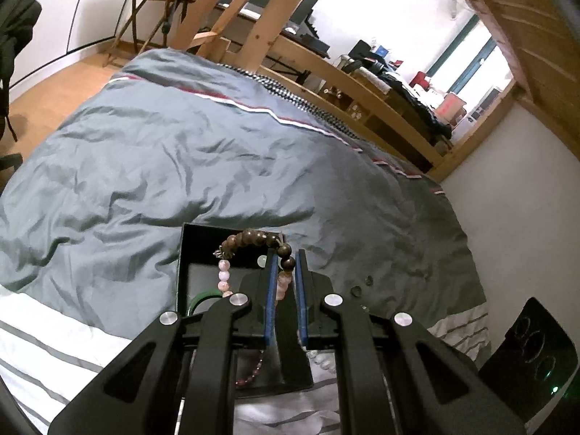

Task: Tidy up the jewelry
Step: 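Carry both bracelets over the black box and open both tools to drop them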

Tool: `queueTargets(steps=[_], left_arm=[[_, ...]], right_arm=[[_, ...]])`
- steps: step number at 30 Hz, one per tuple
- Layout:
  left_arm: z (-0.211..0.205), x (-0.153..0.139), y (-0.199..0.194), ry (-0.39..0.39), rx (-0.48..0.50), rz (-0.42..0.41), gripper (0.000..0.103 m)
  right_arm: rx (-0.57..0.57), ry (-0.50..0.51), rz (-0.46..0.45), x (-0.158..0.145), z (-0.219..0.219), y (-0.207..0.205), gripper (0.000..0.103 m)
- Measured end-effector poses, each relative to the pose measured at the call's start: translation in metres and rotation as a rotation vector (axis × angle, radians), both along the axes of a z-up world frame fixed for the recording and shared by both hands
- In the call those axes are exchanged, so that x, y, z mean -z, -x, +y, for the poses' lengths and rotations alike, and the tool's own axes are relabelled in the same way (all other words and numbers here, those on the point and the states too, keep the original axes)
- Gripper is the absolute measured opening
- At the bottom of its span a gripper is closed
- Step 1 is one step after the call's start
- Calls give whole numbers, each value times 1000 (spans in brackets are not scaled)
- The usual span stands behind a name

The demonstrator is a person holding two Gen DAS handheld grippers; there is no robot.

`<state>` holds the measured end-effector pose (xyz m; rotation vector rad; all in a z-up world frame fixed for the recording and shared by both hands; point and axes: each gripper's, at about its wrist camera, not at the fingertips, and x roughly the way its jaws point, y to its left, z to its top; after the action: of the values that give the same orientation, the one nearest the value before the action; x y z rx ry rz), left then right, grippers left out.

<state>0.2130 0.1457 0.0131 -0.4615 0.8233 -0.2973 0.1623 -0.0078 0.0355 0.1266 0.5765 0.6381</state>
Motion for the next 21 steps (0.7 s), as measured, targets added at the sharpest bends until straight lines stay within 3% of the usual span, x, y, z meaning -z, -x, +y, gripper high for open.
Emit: queueTargets(steps=[5, 13, 15, 17, 19, 21], left_arm=[[2, 8, -4, -34, -25, 34, 8], [3, 17, -7, -27, -37, 61, 10], [3, 16, -6, -29, -40, 51, 25], [2, 14, -5, -37, -54, 35, 59], [2, 9, -2, -44, -71, 4, 65], [2, 6, -1, -34, -76, -9, 72]], right_arm=[[-23, 21, 37, 18, 10, 0, 9], [-41, 39, 128, 49, 20, -2, 10], [-40, 47, 143, 54, 20, -3, 10], [-42, 46, 146, 56, 19, -3, 12], [-39, 40, 148, 56, 16, -3, 24], [-34, 18, 144, 55, 10, -3, 73]])
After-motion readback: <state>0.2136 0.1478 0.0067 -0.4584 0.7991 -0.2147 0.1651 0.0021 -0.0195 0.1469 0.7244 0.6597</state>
